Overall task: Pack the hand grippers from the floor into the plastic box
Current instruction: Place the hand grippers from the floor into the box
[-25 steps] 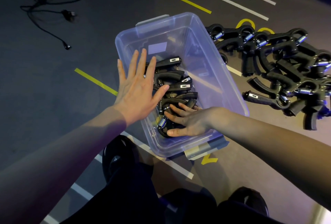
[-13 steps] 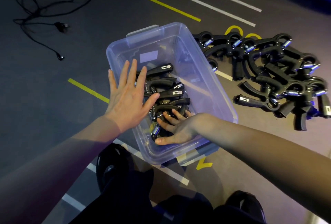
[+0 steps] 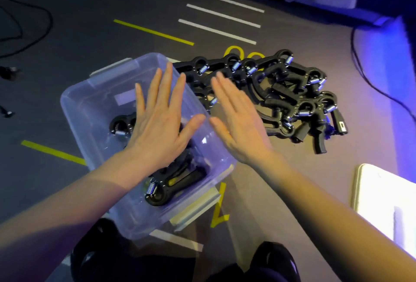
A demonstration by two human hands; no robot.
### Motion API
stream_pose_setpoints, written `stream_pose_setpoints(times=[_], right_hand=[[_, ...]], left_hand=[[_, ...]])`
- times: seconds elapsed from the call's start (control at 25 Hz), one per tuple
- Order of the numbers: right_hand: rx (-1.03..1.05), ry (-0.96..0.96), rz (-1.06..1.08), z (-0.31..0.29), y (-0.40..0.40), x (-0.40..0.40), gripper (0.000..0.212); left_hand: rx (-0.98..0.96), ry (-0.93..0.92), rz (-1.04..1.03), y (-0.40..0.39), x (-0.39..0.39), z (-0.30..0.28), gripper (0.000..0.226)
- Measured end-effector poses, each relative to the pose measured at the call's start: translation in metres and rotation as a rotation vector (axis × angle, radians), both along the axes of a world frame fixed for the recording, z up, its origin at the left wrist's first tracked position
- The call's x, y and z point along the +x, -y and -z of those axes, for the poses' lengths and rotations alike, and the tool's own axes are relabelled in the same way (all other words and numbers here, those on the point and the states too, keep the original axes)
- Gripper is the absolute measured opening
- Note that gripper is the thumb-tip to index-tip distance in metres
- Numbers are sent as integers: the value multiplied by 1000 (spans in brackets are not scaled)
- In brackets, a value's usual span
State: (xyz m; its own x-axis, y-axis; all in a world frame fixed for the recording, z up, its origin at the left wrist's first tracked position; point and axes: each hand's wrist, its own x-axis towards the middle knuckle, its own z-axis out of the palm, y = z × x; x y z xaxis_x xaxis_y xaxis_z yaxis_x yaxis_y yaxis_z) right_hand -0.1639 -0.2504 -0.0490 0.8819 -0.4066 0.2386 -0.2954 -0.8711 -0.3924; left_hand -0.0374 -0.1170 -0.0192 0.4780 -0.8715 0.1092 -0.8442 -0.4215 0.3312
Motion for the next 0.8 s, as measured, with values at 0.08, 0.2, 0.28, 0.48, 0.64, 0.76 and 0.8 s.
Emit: stream_pose_setpoints(times=[0.08,0.2,0.28,0.48,0.64,0.76,0.8], right_hand=[[39,20,197,18,32,-26,65],[125,-49,543,48,82,-74,67],[196,-188,753,60,108,-100,64],[381,-392,764,76,153,-116,56],[691,-342,772,71,159,-98,59],[754,-294,842,65,164,-85,56],[753,-276,860,65,163,-85,52]], left_hand=[[16,-32,94,17,-14,3,82],[114,-22,237,36,-31,18,85],[181,12,274,46,-35,31,88],[239,72,299,53,-36,44,83],[260,78,298,51,-34,44,73],[250,74,305,51,-34,44,71],[251,72,305,51,-34,43,71]])
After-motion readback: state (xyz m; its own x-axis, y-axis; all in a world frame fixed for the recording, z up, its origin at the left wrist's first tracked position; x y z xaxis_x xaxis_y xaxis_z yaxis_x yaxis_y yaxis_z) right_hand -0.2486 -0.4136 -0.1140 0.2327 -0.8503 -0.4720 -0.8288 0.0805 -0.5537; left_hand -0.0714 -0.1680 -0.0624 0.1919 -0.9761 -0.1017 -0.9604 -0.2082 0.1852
